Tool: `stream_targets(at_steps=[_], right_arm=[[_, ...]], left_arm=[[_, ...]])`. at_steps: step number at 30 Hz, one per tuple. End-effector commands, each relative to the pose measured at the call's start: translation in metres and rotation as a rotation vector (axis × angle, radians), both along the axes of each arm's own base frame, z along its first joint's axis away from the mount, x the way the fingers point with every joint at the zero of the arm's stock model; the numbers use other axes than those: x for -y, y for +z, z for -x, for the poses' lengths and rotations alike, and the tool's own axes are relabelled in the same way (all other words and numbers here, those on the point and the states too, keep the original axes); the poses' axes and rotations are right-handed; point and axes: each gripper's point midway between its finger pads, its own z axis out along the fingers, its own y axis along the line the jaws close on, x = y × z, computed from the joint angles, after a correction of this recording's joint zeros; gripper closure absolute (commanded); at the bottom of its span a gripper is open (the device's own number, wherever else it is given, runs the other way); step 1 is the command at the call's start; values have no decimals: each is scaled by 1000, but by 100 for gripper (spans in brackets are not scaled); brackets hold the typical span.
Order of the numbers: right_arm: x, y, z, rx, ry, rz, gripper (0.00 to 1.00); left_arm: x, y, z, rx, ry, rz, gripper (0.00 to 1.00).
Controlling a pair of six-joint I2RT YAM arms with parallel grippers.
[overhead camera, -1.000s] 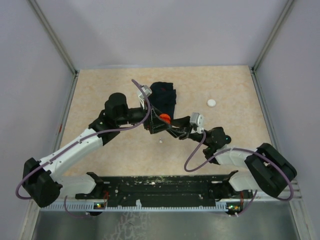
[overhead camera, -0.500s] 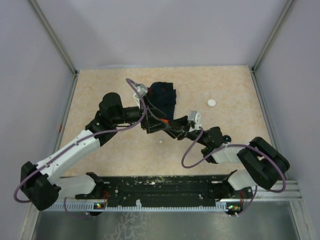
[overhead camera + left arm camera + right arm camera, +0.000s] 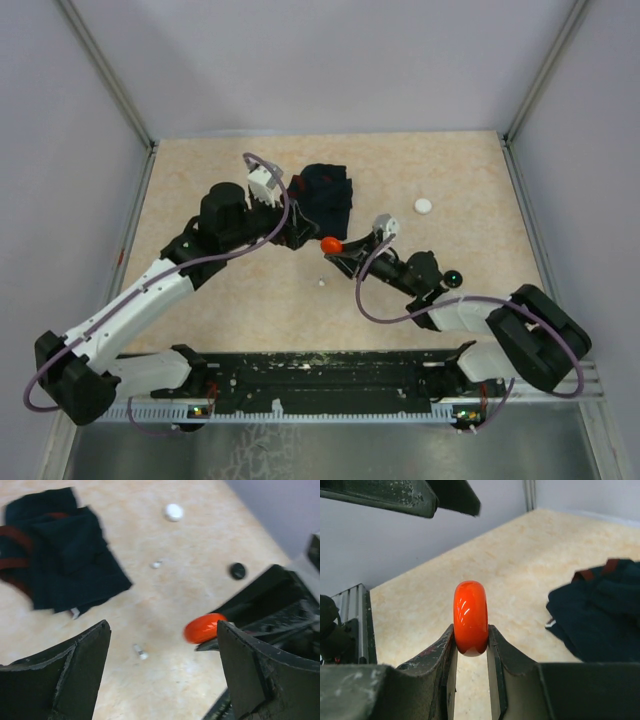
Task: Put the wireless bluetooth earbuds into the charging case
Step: Close the charging case, then place the charging case at the center of the board.
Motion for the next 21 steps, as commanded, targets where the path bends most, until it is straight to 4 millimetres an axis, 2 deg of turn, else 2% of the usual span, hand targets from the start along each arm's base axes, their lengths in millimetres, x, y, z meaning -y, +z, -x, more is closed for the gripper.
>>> stream_targets(at_steps=[1,5,7,15,21], right_arm=[[19,-25,-17,-185,-150,70,100],[46,-57,-22,-349,-284,148,100],[60,-71,-23,-419,-341,177,100],[136,-124,-27,-761,-648,184,100],[184,-153,-21,-971,-828,121,100]], left_arm=[[-66,-9,-28,59,297,-249,8],[-108,-25,-40,98,464,-412,6],[-121,-32,-43,100,515,-461,5],[-147,-50,-46,87,586,-494,3],[-160,-50,-48,85,624,-496,4]])
